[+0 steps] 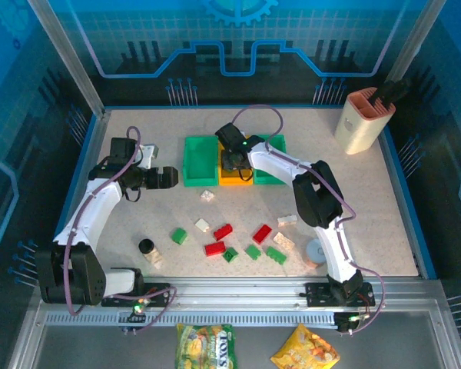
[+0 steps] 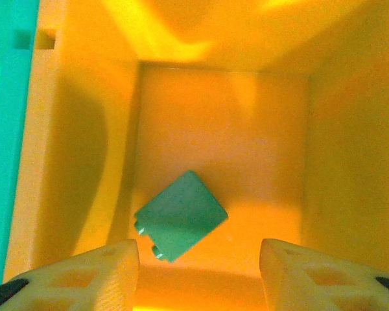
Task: Sort the legos into containers by color
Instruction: Place the lego in the container.
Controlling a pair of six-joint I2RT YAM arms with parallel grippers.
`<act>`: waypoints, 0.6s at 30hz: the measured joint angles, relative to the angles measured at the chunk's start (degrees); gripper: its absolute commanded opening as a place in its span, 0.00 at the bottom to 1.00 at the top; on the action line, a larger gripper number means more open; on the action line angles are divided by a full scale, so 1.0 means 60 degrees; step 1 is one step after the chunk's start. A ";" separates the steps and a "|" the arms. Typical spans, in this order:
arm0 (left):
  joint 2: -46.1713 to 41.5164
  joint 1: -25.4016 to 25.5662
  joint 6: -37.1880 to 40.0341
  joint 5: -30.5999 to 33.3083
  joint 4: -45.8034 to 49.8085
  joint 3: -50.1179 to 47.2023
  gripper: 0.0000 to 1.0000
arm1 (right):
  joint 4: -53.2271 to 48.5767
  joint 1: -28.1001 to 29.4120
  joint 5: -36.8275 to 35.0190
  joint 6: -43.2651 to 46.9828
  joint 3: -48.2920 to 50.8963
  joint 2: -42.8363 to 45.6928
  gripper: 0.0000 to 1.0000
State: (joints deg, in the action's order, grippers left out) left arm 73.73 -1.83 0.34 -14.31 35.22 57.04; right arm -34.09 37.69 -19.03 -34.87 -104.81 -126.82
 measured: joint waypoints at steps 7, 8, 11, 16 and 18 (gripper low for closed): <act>0.0000 0.0000 -0.0069 -0.0018 0.0004 0.0000 0.99 | 0.0004 0.0000 0.0000 0.0000 0.0106 0.0153 0.53; 0.0000 0.0000 -0.0076 -0.0018 0.0007 0.0000 0.99 | 0.0011 0.0000 0.0007 0.0000 0.0186 0.0251 0.53; 0.0000 0.0000 -0.0284 -0.0011 0.0018 0.0000 0.99 | 0.0004 0.0000 0.0004 0.0004 0.0426 0.0659 0.53; 0.0018 0.0004 -0.0816 0.0011 0.0186 0.0066 0.96 | 0.0106 0.0000 0.0011 0.0000 0.1027 0.1596 0.53; 0.0080 0.0022 -0.1009 0.0033 0.0372 0.0233 0.95 | 0.0142 0.0000 0.0036 0.0000 0.1297 0.1996 0.53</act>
State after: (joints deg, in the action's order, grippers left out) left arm 74.22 -1.69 -5.72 -14.11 37.45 58.43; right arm -33.23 37.69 -18.81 -34.87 -97.03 -114.85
